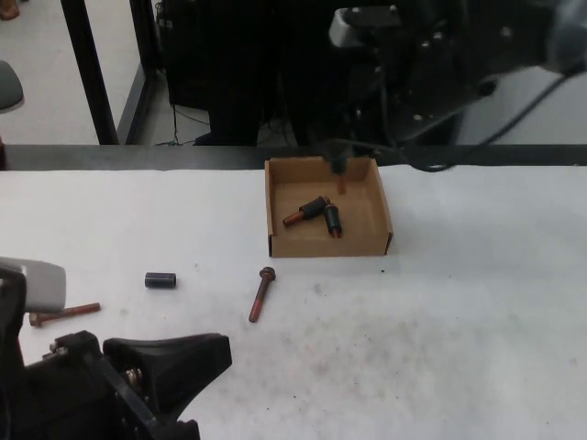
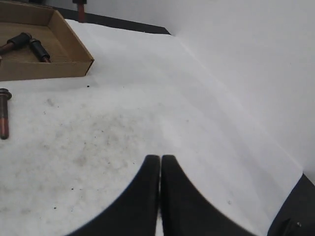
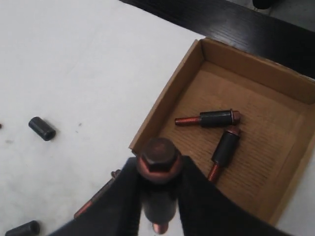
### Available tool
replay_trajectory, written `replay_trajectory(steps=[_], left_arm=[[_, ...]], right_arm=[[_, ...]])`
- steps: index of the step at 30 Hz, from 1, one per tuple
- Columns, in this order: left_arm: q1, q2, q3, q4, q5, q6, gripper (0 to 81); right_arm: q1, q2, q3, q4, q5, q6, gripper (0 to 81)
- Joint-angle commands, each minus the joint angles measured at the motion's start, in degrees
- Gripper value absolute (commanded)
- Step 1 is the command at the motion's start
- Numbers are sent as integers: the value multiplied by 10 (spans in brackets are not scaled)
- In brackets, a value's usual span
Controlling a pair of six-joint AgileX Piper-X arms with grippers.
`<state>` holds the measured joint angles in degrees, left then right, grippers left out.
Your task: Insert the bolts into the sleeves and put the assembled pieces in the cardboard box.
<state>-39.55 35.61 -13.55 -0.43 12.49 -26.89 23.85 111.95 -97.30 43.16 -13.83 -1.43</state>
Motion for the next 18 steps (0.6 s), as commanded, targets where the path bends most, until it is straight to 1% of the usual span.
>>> replay_trajectory(steps=[1, 6, 10, 15, 18], left_arm=[[1, 0, -6, 21, 1, -4, 8], [1, 0, -6, 37, 1, -1, 8], [1, 0, -6, 45, 1, -1, 8], [5, 4, -6, 45, 1, -1, 8], [15, 21, -6, 46, 12, -1, 8]], right_arm=[[-10, 25, -39, 24, -7, -5, 3], [-31, 97, -124, 92, -1, -6, 3], [-48, 138, -170, 133, 8, -14, 3], [-55, 170, -200, 164, 11, -38, 3], [-54, 183, -205, 162, 11, -43, 3]])
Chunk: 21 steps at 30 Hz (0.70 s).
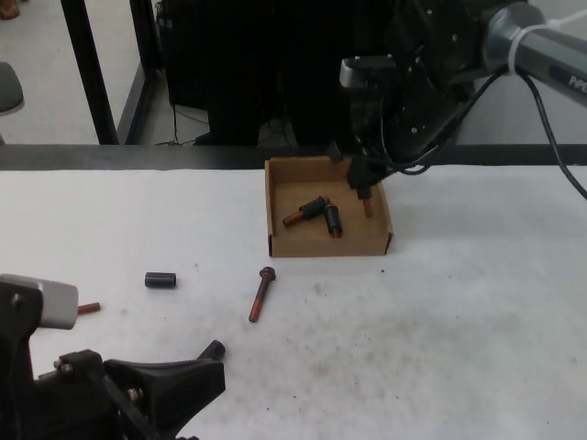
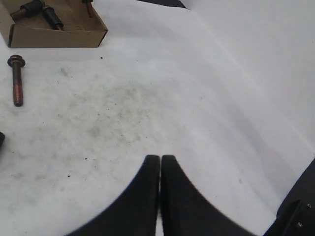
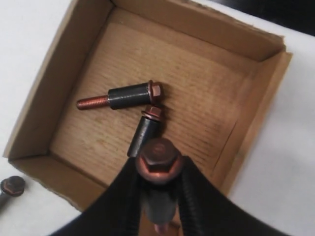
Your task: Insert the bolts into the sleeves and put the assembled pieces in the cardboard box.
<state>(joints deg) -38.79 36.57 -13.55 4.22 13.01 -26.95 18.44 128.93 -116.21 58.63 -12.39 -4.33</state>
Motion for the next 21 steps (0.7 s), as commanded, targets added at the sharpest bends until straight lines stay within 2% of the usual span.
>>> replay_trajectory(steps=[1, 10, 18, 20, 21], left_arm=[[13, 22, -6, -1, 15, -1, 8], [64, 135, -27, -1, 115, 29, 8], [88, 238, -121, 74, 132, 136, 8], [98, 270, -158, 116, 132, 178, 8], [105, 287, -176, 140, 132, 198, 8]], right_arm=[[0, 16, -17, 6, -3, -17, 3], [0, 45, -27, 4, -3, -23, 3], [-1, 51, -27, 8, 3, -24, 1], [-1, 51, -27, 8, 0, -24, 48], [-1, 51, -27, 8, -5, -24, 100]])
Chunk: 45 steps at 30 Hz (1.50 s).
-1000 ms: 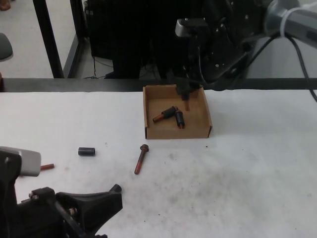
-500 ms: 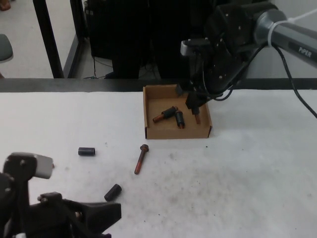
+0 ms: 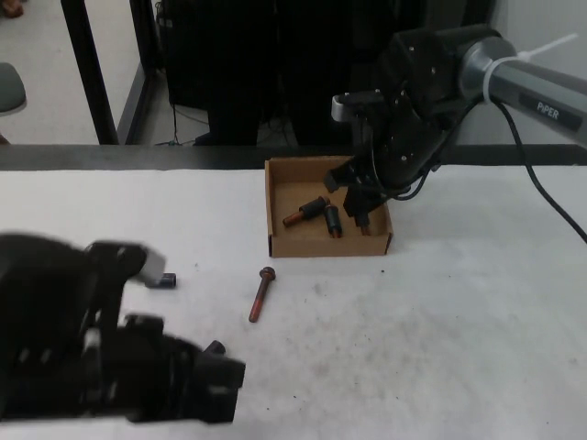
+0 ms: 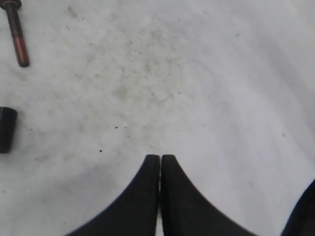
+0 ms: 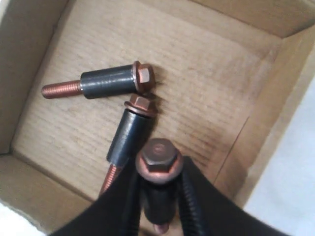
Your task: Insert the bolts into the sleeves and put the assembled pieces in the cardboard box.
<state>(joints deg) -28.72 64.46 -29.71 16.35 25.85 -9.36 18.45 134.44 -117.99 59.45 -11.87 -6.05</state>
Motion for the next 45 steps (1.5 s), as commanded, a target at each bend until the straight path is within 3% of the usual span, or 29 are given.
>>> replay_trajectory(steps=[1, 4, 6, 13, 17, 21, 23, 33, 45], left_arm=[[10, 24, -33, 42, 4, 41, 8], [27, 64, -82, 105, 4, 86, 8], [38, 84, -108, 133, 4, 111, 8], [56, 118, -165, 155, -1, 128, 23], [56, 126, -181, 161, -22, 128, 166], [56, 146, -202, 193, -69, 128, 393], [56, 161, -214, 219, -88, 135, 442], [56, 258, -274, 295, -120, 174, 422], [53, 319, -302, 289, -160, 175, 422]], right_arm=[[-1, -4, -10, 0, -14, -7, 172], [-1, -4, -10, 0, -10, 6, 434], [-1, -4, -10, 2, -9, 33, 512], [-1, -12, -10, 65, -25, 44, 402], [-1, -35, -10, 61, -26, 45, 402], [-4, -75, -10, 53, -32, 52, 402], [-6, -95, -10, 56, -47, 60, 402], [-1, -209, 22, 54, -87, 66, 402], [-1, -378, 229, -33, -118, 66, 402]])
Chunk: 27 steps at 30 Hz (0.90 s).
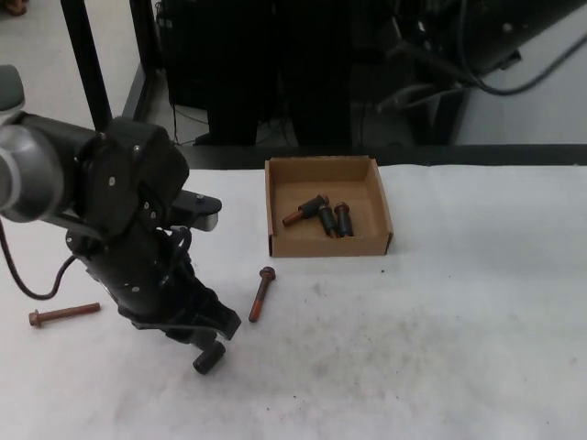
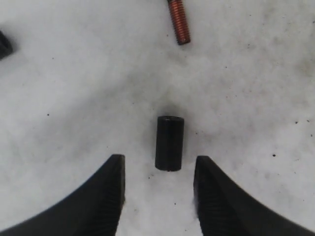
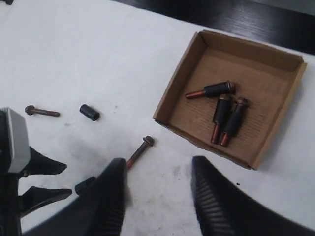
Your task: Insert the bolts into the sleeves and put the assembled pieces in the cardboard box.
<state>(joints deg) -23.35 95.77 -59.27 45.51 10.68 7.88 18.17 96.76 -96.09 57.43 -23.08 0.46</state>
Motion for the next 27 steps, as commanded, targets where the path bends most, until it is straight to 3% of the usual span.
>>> replay_trajectory(steps=[1, 12, 27], left_arm=[[-1, 9, -6, -4, -8, 3, 422], [-25, 51, -6, -23, -7, 3, 422], [-40, 122, -6, -17, -7, -1, 363]], right_arm=[[2, -13, 33, -22, -8, 1, 402], [2, -126, 221, -114, -17, 14, 402], [2, -143, 238, -114, -51, 31, 402]])
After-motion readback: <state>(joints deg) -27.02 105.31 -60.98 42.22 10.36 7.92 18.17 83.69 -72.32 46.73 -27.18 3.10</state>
